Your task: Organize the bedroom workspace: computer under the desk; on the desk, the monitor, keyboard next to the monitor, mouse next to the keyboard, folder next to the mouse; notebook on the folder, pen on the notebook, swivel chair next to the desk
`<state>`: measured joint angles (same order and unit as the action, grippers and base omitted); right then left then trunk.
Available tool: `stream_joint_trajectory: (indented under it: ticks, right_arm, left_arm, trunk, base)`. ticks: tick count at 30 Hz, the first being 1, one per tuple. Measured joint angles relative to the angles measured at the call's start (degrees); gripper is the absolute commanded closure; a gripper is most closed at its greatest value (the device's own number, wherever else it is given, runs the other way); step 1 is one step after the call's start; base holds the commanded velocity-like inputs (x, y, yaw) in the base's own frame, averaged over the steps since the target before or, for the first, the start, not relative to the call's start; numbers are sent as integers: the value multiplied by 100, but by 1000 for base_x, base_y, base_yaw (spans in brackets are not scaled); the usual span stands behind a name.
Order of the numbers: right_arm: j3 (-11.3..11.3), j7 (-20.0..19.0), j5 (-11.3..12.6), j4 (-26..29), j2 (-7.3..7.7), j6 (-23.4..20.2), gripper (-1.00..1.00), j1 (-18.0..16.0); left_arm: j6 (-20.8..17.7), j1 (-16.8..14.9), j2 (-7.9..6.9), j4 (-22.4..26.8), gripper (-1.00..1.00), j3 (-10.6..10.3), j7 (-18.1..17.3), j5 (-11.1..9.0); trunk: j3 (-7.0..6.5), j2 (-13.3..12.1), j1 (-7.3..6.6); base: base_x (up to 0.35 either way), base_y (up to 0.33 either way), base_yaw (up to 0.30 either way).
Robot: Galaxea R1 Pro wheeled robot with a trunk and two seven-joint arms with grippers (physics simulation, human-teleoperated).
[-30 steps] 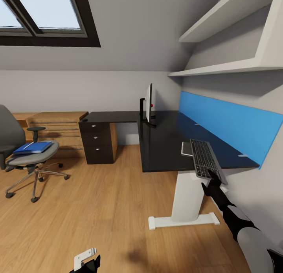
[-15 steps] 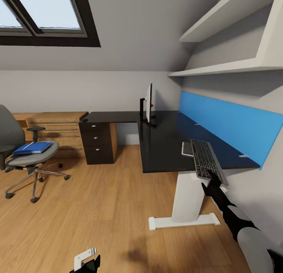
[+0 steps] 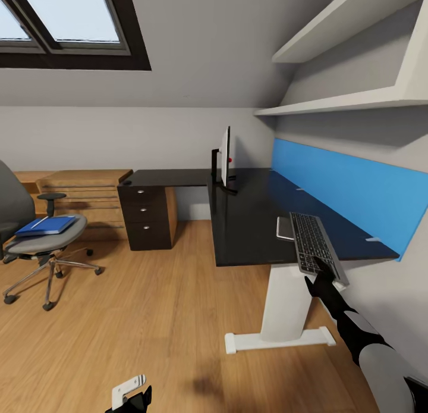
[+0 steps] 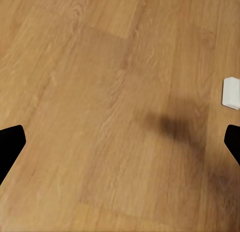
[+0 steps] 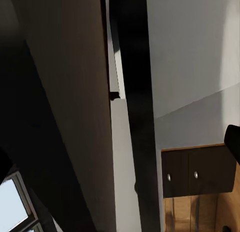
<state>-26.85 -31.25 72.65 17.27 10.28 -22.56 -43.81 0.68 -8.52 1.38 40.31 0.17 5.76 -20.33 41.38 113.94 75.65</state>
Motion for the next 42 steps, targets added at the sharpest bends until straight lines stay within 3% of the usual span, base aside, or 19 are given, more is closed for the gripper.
stream_joint_trajectory:
  ticks: [32, 33, 42]
  right_arm:
    - [2, 134, -2, 0, 9, 3, -100, 0]
    - [2, 151, -1, 0, 9, 3, 100, 0]
    - [3, 213, 27, 6, 10, -11, 100, -1]
  left_arm:
    - [-1, 1, 0, -1, -100, 0, 0, -1]
    - [-1, 1, 0, -3, -100, 0, 0, -1]
    - [-4, 1, 0, -2, -100, 0, 0, 0]
  trunk:
    - [0, 0, 0]
    - [0, 0, 0]
    - [0, 0, 0]
  base:
    - [2, 0, 0]
    - [0, 0, 0]
    - [0, 0, 0]
